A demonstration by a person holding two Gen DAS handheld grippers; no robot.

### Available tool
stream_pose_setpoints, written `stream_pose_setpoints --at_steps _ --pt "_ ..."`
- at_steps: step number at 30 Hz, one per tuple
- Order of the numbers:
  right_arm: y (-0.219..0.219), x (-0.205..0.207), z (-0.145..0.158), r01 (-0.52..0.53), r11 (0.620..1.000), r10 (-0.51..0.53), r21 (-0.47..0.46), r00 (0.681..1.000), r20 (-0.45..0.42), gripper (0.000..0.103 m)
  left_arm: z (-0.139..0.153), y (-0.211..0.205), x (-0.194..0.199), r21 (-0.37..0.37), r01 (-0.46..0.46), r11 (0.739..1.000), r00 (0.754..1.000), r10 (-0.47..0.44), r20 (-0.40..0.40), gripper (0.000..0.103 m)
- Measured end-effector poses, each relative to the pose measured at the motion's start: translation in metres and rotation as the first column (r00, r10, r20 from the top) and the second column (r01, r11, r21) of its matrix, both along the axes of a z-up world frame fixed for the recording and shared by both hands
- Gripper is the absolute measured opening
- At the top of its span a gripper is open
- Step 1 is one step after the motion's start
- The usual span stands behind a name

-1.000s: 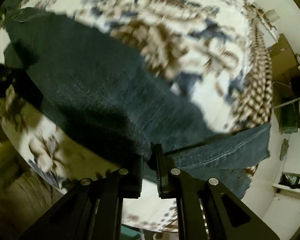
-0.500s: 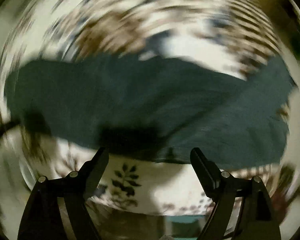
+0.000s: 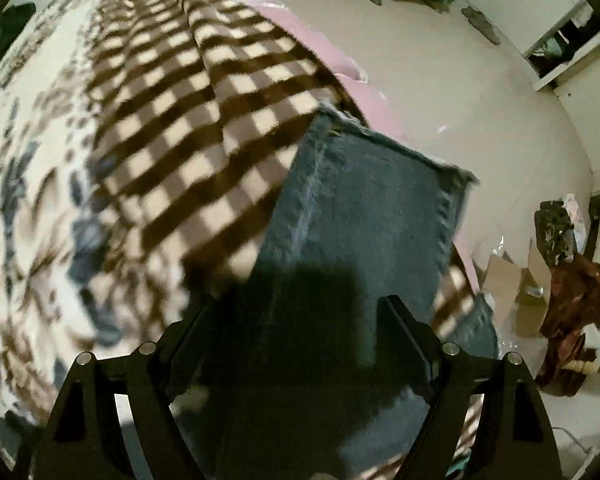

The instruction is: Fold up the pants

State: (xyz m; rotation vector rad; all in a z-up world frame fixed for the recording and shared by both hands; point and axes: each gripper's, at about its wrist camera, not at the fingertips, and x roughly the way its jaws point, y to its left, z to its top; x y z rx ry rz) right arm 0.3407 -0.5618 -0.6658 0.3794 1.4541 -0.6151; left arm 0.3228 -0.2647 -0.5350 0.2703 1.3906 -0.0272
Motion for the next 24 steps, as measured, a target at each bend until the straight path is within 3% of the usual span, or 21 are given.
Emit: stream_pose_setpoints --at_steps 2,4,6,9,12,14,19,20,21,23,24 --pt "0.007 0.003 -0.005 -0.023 1.000 0.023 -0.016 1.000 -0.021 0.084 -0.003 -0.007 0.002 0.011 0.017 1.000 1.000 -0.017 -0.005 0.070" --pt "0.013 0.004 -0.004 -0.041 0.998 0.040 -0.039 0.999 -0.020 0.065 -0.004 -0.012 0.001 0.019 0.032 0.999 0.999 -0.032 -0.009 0.070" --pt "0.016 -0.005 0.008 -0.036 0.997 0.036 -0.066 0.999 0.008 0.021 -0.003 -0.014 0.000 0.021 0.045 0.999 0.999 -0.045 -0.012 0.070" --pt "0.012 -0.038 0.037 0.064 0.997 -0.061 -0.033 0.993 0.102 0.010 0.000 -0.017 -0.005 0.010 0.058 0.998 0.998 -0.058 -0.027 0.070" --pt "-0.009 -0.093 0.064 0.205 0.979 -0.203 0.006 0.964 0.174 0.009 0.006 -0.019 -0.013 -0.020 0.060 0.998 0.997 -0.061 -0.043 0.070" --pt "-0.021 -0.137 0.068 0.319 0.947 -0.320 0.035 0.930 0.180 0.009 0.008 -0.021 -0.020 -0.042 0.061 0.997 0.997 -0.063 -0.052 0.070" --pt "-0.065 -0.211 0.026 0.442 0.878 -0.467 0.182 0.874 0.134 0.009 -0.001 -0.033 -0.035 -0.060 0.081 0.995 0.992 -0.087 -0.090 0.070" --pt "-0.064 -0.217 0.018 0.446 0.870 -0.475 0.211 0.873 0.113 0.016 -0.002 -0.034 -0.038 -0.059 0.087 0.994 0.992 -0.092 -0.092 0.070" --pt "-0.065 -0.223 0.012 0.448 0.866 -0.476 0.222 0.875 0.089 0.038 -0.003 -0.035 -0.040 -0.057 0.091 0.994 0.991 -0.096 -0.092 0.070" --pt "-0.059 -0.230 0.013 0.451 0.861 -0.482 0.236 0.872 0.089 0.060 -0.004 -0.033 -0.044 -0.064 0.090 0.994 0.991 -0.096 -0.096 0.070" --pt "-0.051 -0.229 0.016 0.445 0.864 -0.477 0.237 0.874 0.097 0.062 -0.003 -0.029 -0.045 -0.067 0.084 0.994 0.991 -0.090 -0.096 0.070"
